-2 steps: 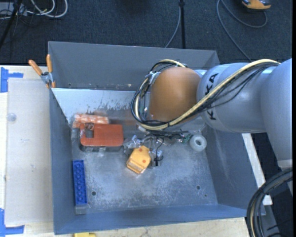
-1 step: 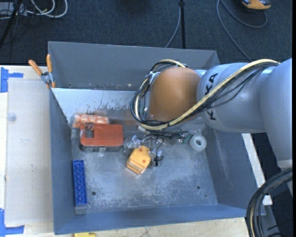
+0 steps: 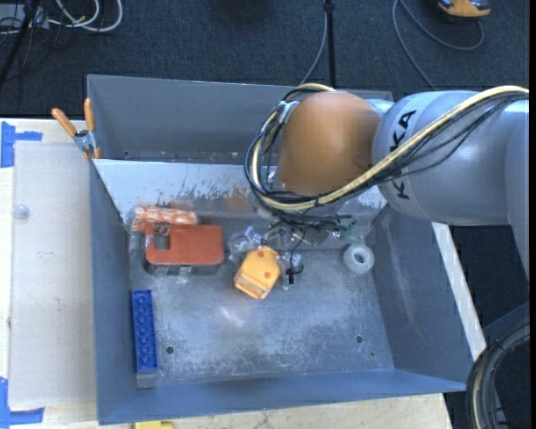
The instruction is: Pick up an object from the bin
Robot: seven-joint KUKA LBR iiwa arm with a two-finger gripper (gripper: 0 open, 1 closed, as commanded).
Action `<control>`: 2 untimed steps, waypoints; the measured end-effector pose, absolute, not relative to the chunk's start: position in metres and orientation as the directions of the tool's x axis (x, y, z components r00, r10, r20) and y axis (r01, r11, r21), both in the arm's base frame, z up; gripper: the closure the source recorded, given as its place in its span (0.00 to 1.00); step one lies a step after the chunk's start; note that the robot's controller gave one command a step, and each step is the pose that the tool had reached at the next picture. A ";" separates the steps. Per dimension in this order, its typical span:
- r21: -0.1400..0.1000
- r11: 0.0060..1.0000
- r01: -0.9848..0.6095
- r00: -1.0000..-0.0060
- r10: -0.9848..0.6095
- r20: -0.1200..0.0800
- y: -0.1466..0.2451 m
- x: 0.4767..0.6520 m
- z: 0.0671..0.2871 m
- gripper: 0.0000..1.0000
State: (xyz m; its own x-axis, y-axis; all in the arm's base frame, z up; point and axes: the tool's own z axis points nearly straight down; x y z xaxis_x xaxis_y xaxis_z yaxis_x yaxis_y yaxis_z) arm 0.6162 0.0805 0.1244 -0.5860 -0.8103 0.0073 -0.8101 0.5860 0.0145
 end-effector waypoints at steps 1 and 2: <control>0.011 0.572 -0.821 -0.572 -0.821 0.003 0.092 0.618 0.219 1.00; 0.011 0.573 -0.820 -0.573 -0.820 0.003 0.092 0.618 0.219 1.00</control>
Offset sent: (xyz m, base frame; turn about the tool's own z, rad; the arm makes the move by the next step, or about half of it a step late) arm 0.0000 0.0000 0.0000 0.0000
